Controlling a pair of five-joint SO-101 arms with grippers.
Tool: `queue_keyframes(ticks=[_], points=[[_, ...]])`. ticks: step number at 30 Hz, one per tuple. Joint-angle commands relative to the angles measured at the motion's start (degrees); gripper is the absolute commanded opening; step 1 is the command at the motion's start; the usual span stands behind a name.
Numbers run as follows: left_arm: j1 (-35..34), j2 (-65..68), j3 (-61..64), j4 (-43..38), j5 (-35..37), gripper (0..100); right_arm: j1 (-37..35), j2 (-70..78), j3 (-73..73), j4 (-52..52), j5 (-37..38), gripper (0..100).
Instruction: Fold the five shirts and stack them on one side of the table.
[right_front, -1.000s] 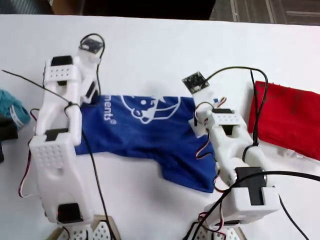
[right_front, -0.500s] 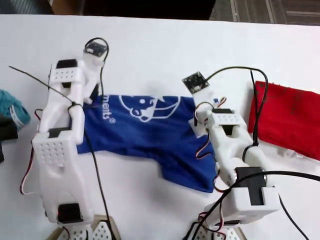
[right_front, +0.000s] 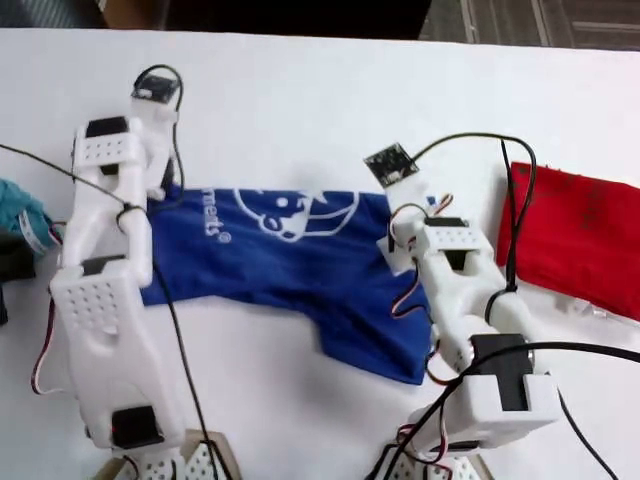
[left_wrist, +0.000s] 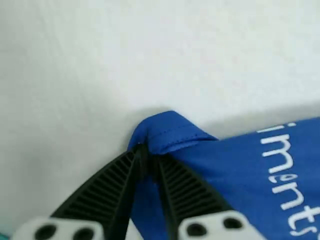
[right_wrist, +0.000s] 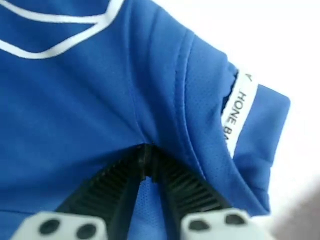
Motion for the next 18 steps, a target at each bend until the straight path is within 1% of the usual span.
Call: queue_keyframes(ticks=[1, 6, 8, 12, 18], points=[[-2.5, -0.9, -3.2, -1.1, 0.5, 6, 1.9, 0.7, -1.8, -1.0, -0.4, 2.0], [-2.4, -1.1, -3.3, -0.8, 0.8, 18, 1.9, 0.7, -1.8, -1.0, -0.4, 2.0], [-2.5, -1.1, -3.3, -0.9, 1.0, 21, 1.9, 0.7, -1.8, -1.0, -0.4, 2.0], [-2.8, -1.1, -4.7, -0.7, 5.6, 21, 1.9, 0.7, -1.8, -1.0, -0.4, 2.0], [-1.8, -0.4, -6.7, -1.1, 6.0, 21, 1.9, 0.7, -1.8, -1.0, -0.4, 2.0]])
